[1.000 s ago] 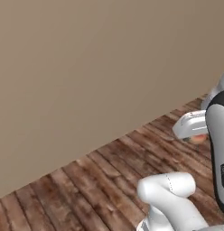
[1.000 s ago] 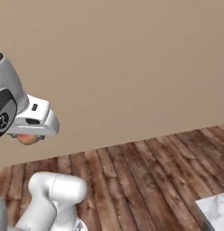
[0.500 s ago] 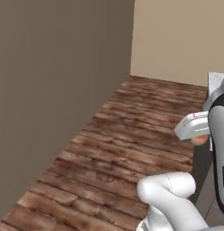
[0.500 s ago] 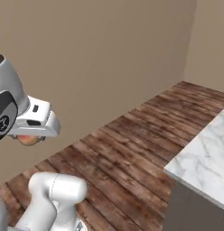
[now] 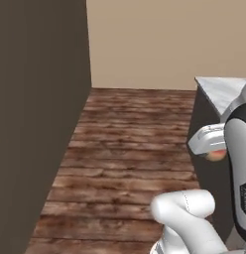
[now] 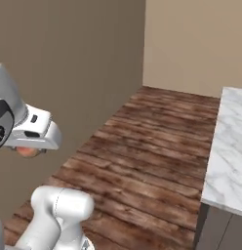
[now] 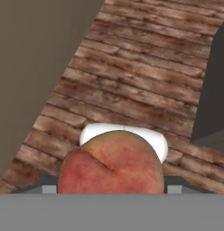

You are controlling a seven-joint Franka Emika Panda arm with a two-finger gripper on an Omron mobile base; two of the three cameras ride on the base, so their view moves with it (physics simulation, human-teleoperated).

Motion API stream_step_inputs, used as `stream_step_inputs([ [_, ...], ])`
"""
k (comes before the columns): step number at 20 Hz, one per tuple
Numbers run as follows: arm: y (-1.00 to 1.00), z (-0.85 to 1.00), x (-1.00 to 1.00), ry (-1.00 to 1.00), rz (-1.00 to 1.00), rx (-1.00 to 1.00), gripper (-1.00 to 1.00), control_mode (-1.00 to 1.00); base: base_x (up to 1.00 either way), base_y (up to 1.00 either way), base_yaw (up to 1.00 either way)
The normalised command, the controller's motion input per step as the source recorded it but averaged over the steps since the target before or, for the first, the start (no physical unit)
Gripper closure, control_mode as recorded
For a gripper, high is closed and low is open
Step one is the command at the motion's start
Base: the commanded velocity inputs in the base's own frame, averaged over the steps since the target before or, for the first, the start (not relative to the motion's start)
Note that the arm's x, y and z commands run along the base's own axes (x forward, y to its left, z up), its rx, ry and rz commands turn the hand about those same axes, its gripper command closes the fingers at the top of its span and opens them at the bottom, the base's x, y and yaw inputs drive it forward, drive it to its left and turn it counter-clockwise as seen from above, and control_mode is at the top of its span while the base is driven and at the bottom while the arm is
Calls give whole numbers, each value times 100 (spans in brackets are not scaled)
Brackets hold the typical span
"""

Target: Pick up each peach from the fridge and place one peach on each plate on the dining counter.

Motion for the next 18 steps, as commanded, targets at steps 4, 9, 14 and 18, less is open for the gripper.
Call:
stream_step_inputs([
  [4,0,0,0,0,0,0,100,100,100,62,-47],
  [9,0,0,0,0,0,0,100,100,100,79,-50],
  [14,0,0,0,0,0,0,100,100,100,79,-43],
  [18,0,0,0,0,0,0,100,100,100,73,-39],
])
